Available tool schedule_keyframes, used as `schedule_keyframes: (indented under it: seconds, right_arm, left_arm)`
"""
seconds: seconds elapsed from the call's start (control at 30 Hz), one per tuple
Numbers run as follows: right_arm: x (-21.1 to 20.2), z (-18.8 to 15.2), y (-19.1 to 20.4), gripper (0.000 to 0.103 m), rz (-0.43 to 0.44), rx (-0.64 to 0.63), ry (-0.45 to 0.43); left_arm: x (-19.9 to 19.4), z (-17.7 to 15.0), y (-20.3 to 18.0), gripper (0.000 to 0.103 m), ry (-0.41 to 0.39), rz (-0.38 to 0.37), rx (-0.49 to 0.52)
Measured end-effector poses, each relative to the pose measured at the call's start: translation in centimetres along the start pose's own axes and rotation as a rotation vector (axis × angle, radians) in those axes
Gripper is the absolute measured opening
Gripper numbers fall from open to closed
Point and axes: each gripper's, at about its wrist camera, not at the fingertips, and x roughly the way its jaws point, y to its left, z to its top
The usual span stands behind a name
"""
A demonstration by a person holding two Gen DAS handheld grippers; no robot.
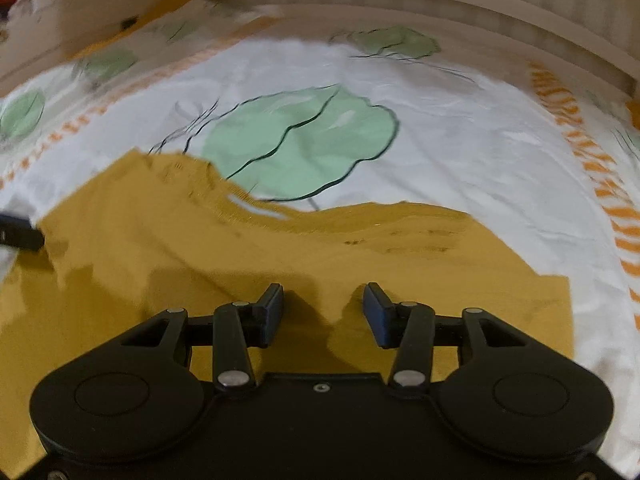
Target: Fold small clothes
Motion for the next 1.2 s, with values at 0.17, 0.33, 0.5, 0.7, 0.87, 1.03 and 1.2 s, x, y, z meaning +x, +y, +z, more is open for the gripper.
schedule_keyframes:
  seconds: [0.17, 0.33, 0.5, 0.7, 0.87, 1.03, 1.2]
  right_arm:
    - [-0.2, 0.2, 0.1, 0.010, 0.034, -0.013, 0.012]
    - [-0.4, 1.0, -1.2, 0.010, -0.090, 0.049, -0.064]
    - [-0.6, 0.2, -3.3, 0.021, -0.099, 0.129, -0.071]
    - [-1.2, 0.4, -2.4, 0.060, 0.030, 0.093, -0.086]
    - [0.9, 0.5, 1.3, 0.060, 0.033, -0.075, -0.027]
    - [0.6, 0.3, 1.9, 0.010, 0.043, -0.091, -0.027]
    - [0.5, 0.7, 1.5, 0.010, -0.087, -0.070, -0.079]
  left_arm:
    - [0.1, 0.0, -0.2, 0.068, 0.003, -0.004, 0.003]
    - [0.3, -0.3, -0.3, 0.068, 0.011, -0.001, 0.008]
    - [0.4, -0.2, -0.3, 0.068, 0.010, 0.003, 0.003]
    - [0.3, -0.4, -0.7, 0.068, 0.008, -0.006, 0.008]
    - [0.4, -0.5, -0.7, 0.068, 0.013, -0.003, 0.011]
    - [0.5, -0.5, -0.7, 0.068, 0.012, -0.001, 0.002]
    - [0.7, -0.6, -0.7, 0.068, 0.021, 0.001, 0.008]
